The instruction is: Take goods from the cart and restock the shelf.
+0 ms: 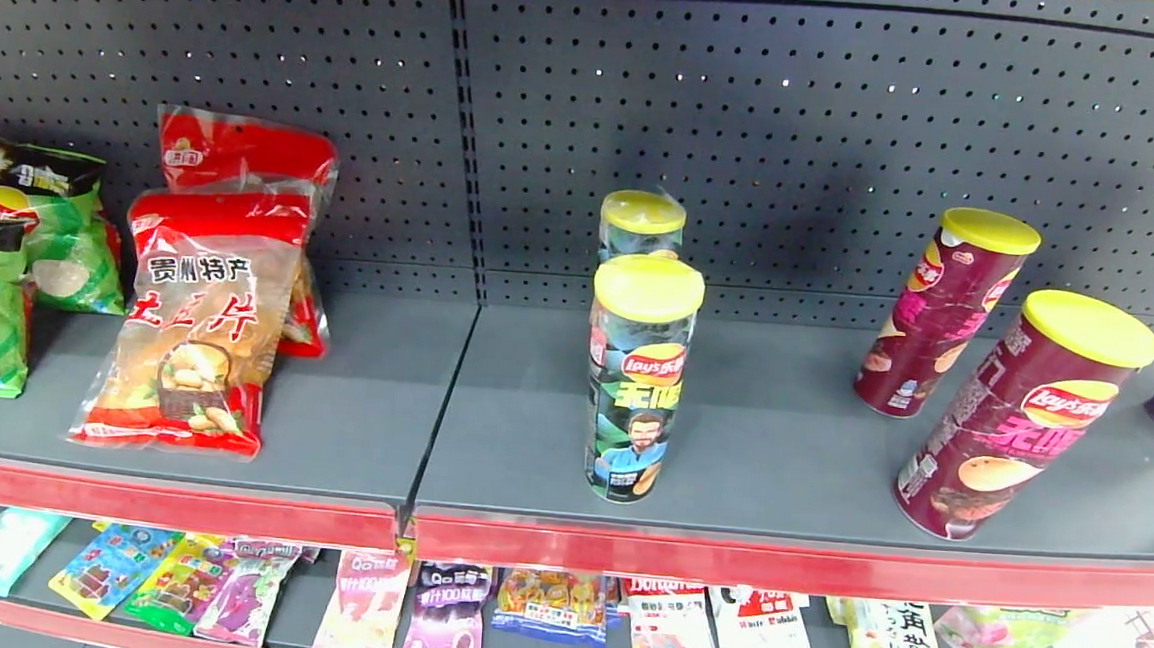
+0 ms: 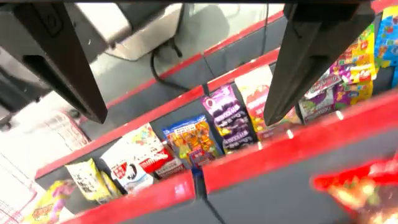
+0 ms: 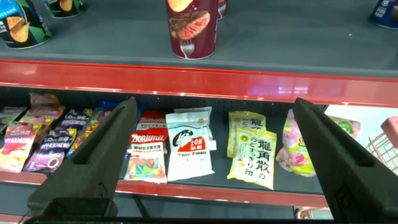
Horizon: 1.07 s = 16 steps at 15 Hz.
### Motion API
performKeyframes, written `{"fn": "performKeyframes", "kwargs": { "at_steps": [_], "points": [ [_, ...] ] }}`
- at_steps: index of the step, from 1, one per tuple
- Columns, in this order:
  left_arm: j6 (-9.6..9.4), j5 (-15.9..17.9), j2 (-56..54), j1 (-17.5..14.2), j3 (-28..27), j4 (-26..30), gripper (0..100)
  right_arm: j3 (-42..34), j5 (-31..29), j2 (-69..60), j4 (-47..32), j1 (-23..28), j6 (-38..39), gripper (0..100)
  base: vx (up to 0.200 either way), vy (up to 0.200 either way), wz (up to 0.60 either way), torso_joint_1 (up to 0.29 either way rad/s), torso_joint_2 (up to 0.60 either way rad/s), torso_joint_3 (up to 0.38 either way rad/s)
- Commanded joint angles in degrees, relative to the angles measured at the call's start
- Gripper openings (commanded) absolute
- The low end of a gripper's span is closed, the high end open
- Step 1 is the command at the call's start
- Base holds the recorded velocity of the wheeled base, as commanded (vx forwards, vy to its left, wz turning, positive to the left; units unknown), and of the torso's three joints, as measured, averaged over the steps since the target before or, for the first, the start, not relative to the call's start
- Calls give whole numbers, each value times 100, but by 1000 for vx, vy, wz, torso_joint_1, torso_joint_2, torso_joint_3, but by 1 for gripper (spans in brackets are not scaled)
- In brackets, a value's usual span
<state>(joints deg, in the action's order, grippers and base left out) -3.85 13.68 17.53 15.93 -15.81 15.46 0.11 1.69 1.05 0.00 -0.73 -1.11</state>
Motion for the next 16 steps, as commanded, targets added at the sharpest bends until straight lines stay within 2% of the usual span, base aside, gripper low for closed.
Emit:
{"fn": "performKeyframes", "kwargs": {
  "at_steps": [1,2,3,4,5,6,7,8,9,10,11,13,14,15,16],
  "points": [
    [130,-884,-1744,121,562,326,100,94,208,45,53,-6,5,100,0,0,0,0,0,0],
    [271,-1526,-1744,121,570,309,100,1158,824,809,0,-155,348,100,0,0,0,0,0,0],
    [552,-1755,-1753,129,570,300,100,2371,1008,2057,9,-234,963,100,0,0,0,0,0,0],
    [561,-1781,-1753,138,570,309,100,2802,1079,2479,0,-278,1201,100,0,0,0,0,0,0],
    [482,-1807,-1753,191,588,300,100,3355,1764,3261,44,-727,1218,100,0,0,0,0,0,0],
    [473,-1667,-1753,191,588,212,100,3329,2037,3437,53,-1061,990,100,0,0,0,0,0,0],
    [464,-1631,-1753,200,597,186,100,3320,2054,3446,53,-1113,946,100,0,0,0,0,0,0],
    [122,-559,-1753,191,790,-131,100,3083,2160,3666,53,-1693,559,100,0,0,0,0,0,0],
    [69,-471,-1753,191,816,-227,100,3012,2151,3736,70,-1966,533,100,0,0,0,0,0,0],
    [95,-1315,-1753,191,808,-219,100,3030,2160,3850,62,-2230,542,100,0,0,0,0,0,0],
    [95,-2001,-1753,191,843,-271,100,3048,2160,3956,62,-2361,542,100,0,0,0,0,0,0],
    [104,-1869,-1753,191,1027,-667,100,3021,2168,4079,70,-2370,542,100,0,0,0,0,0,0],
    [104,-1561,-1753,191,1186,-1001,100,2995,2168,4088,70,-2370,542,100,0,0,0,0,0,0],
    [95,-1473,-1753,191,1221,-1106,100,2977,2177,4088,62,-2370,542,100,0,0,0,0,0,0],
    [86,-1746,-1753,191,1212,-1098,100,2969,2177,4088,62,-2370,542,100,0,0,0,0,0,0]
  ]
}}
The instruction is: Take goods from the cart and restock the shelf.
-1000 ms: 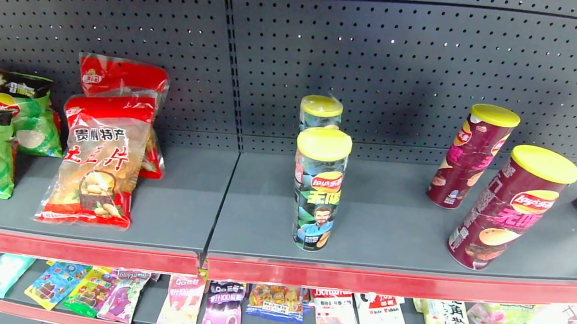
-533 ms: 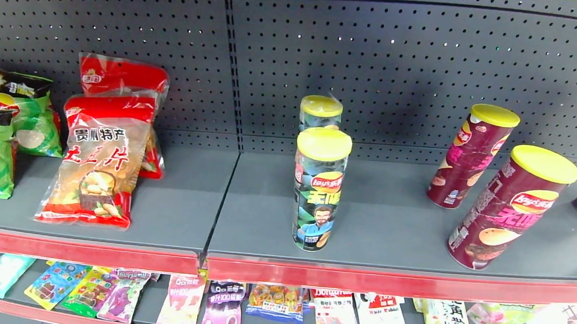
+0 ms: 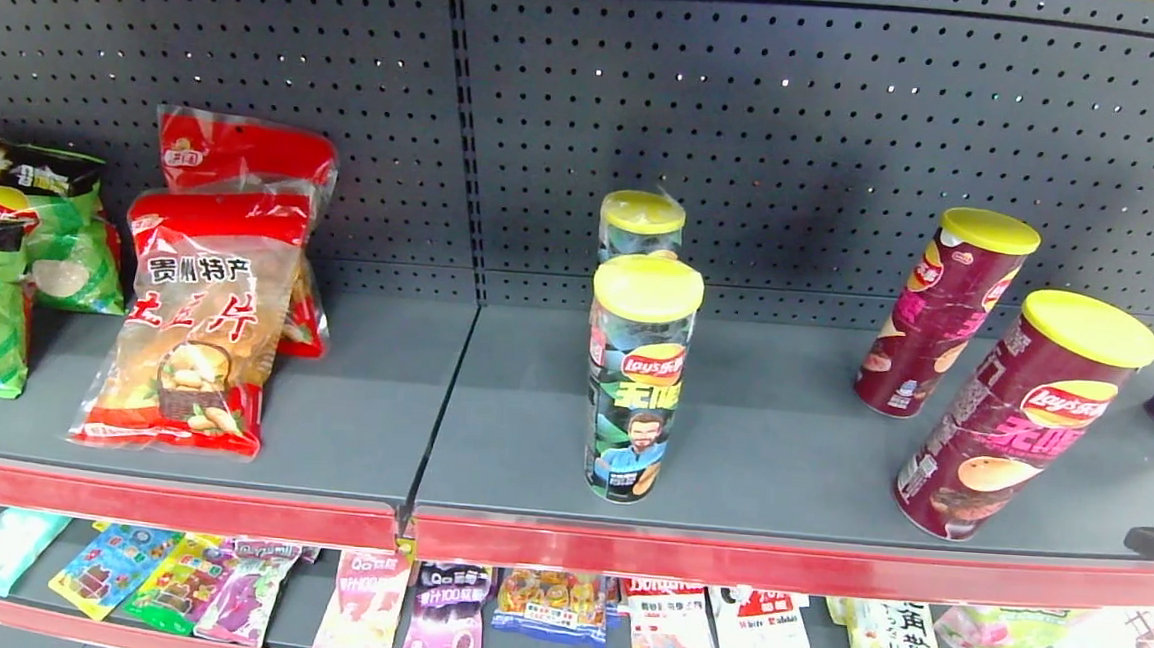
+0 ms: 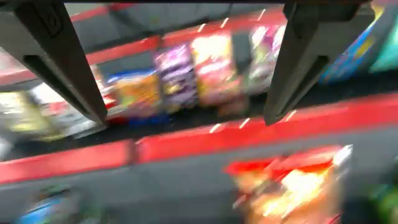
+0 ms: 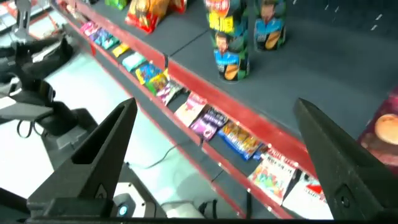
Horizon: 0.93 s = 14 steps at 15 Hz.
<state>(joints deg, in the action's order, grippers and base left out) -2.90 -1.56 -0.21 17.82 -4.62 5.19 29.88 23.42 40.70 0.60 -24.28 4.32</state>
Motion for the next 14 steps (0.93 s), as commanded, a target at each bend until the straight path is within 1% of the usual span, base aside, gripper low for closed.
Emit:
{"fn": "performKeyframes", "kwargs": {
  "at_steps": [1,2,4,6,7,8,9,10,11,12,13,14],
  "points": [
    [-35,-1030,21,-24,67,8,100,-17,5,166,2,-15,-1,100,0,0,0,0,0,0],
    [-35,-1250,73,-51,67,17,100,-8,5,201,11,-15,8,100,0,0,0,0,0,0],
    [-61,-1909,214,-95,58,26,100,-8,5,210,11,-15,8,100,0,0,0,0,0,0],
    [-61,-2085,566,-297,49,26,100,-17,5,201,2,-15,17,100,0,0,0,0,0,0],
    [-70,-2173,847,-657,40,26,100,-8,5,201,11,-15,17,100,0,0,0,0,0,0],
    [-70,-2199,1102,-1176,49,26,100,-8,-4,201,11,-15,17,100,0,0,0,0,0,0],
    [-70,-2182,1216,-1483,58,26,100,-8,-4,201,2,-15,17,100,0,0,0,0,0,0],
    [-70,-2155,1251,-1721,58,26,100,-17,-4,201,2,-15,17,100,0,0,0,0,0,0],
    [-61,-2164,1067,-1861,58,26,100,-44,-4,201,11,-15,17,100,0,0,0,0,0,0],
    [-61,-2155,750,-1879,58,26,100,-70,-13,201,11,-6,17,100,0,0,0,0,0,0],
    [-9,-2059,363,-1809,58,34,100,-79,-13,201,11,-6,17,100,0,0,0,0,0,0],
    [150,-1821,109,-1738,84,17,100,-88,-13,210,11,-6,17,100,0,0,0,0,0,0]
  ]
}}
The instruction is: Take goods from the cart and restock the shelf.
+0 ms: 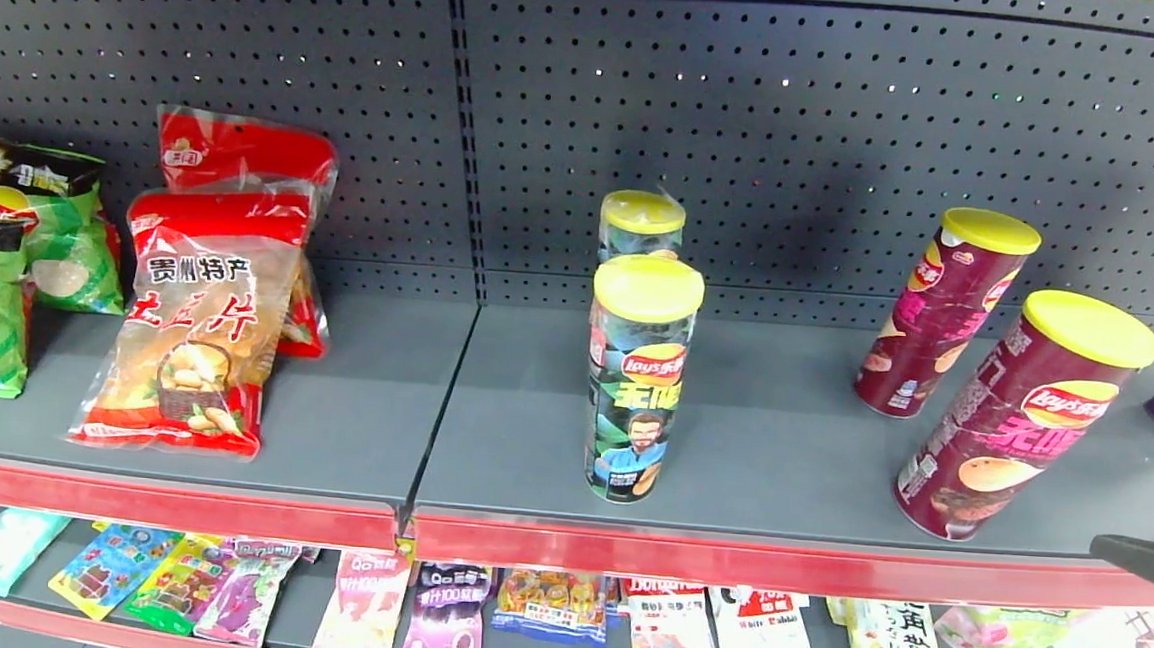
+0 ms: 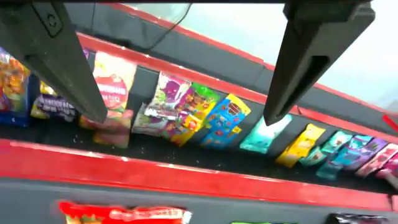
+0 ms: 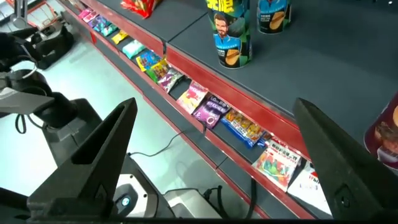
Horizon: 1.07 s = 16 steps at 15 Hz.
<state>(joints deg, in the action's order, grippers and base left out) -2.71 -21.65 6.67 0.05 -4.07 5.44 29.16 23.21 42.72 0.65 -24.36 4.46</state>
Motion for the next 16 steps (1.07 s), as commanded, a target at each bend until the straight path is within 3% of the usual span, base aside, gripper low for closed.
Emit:
{"fn": "performKeyframes", "kwargs": {
  "at_steps": [1,2,3,4,5,6,9,14,16],
  "points": [
    [367,1014,-649,13,108,-175,100,-42,-1,9,6,1,11,100,0,0,0,0,0,0],
    [394,2279,-667,4,310,-588,100,-68,8,35,6,10,11,100,0,0,0,0,0,0],
    [402,2833,-667,4,390,-790,100,-86,8,44,6,10,2,100,0,0,0,0,0,0],
    [350,2965,-667,4,372,-746,100,-86,8,70,14,10,2,100,0,0,0,0,0,0],
    [-2,2569,-667,-14,407,-632,100,-60,8,114,14,10,2,100,0,0,0,0,0,0],
    [-72,2271,-667,-14,407,-579,100,-42,8,149,23,10,2,100,0,0,0,0,0,0],
    [218,2218,-667,-22,407,-552,100,-51,17,343,305,-8,-16,100,0,0,0,0,0,0],
    [227,2209,-667,-22,407,-552,100,81,43,949,410,-728,-16,100,0,0,0,0,0,0],
    [227,2218,-667,-22,407,-552,100,20,43,1556,1192,-1177,2,100,0,0,0,0,0,0]
  ]
}}
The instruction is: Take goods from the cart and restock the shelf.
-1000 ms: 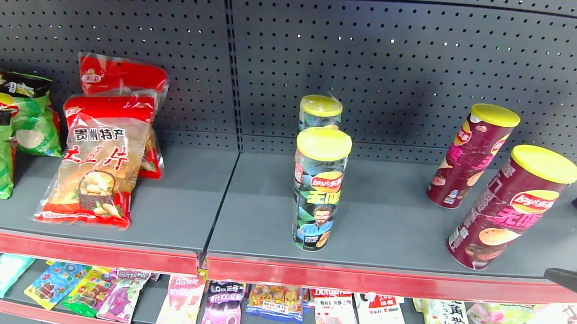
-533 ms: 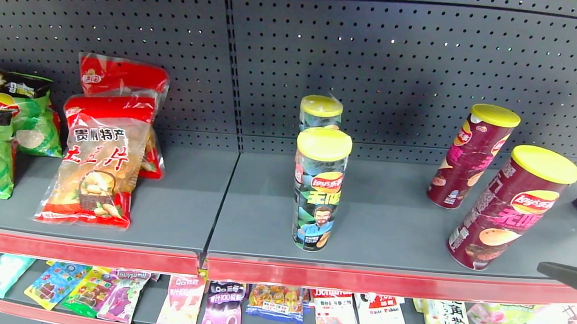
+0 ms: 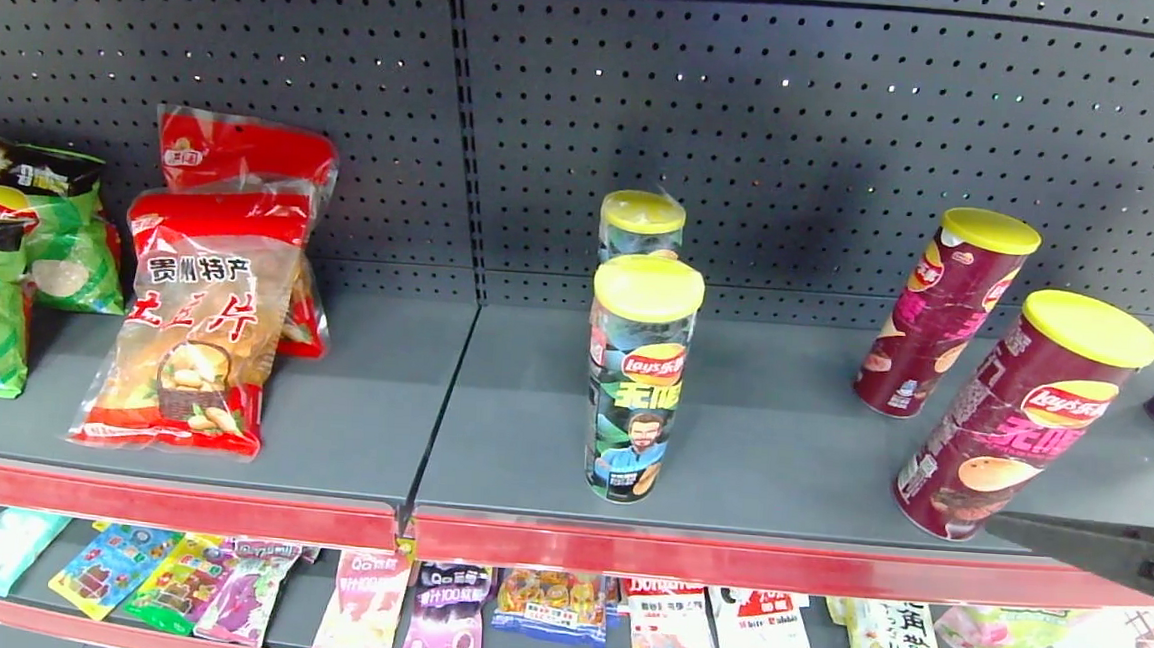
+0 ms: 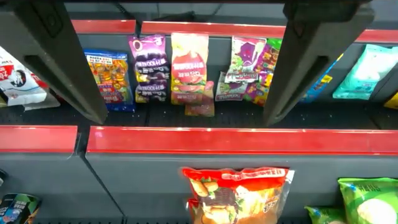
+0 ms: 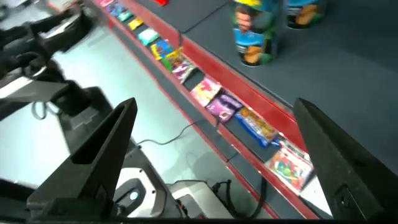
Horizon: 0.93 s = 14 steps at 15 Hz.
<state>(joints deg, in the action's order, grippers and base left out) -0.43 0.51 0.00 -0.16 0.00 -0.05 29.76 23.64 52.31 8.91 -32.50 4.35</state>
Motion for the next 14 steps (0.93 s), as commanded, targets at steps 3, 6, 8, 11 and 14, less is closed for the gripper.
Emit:
{"fn": "performKeyframes", "kwargs": {
  "at_steps": [3,6,8,11,14],
  "points": [
    [-1,2,0,-2,0,-4,100,-198,1,1607,1552,-556,31,100,0,0,0,0,0,0],
    [-1,2,0,-2,0,-4,100,-234,-8,2117,1974,-626,-31,100,0,0,0,0,0,0],
    [-1,2,0,-2,0,-4,100,-392,-52,2328,1983,-644,-40,100,0,0,0,0,0,0],
    [-1,2,0,-2,0,-4,100,-330,-333,2829,2009,-459,-31,100,0,0,0,0,0,0],
    [-1,2,0,-2,0,-4,100,-14,-791,3356,2018,-389,-13,100,0,0,0,0,0,0]
  ]
}}
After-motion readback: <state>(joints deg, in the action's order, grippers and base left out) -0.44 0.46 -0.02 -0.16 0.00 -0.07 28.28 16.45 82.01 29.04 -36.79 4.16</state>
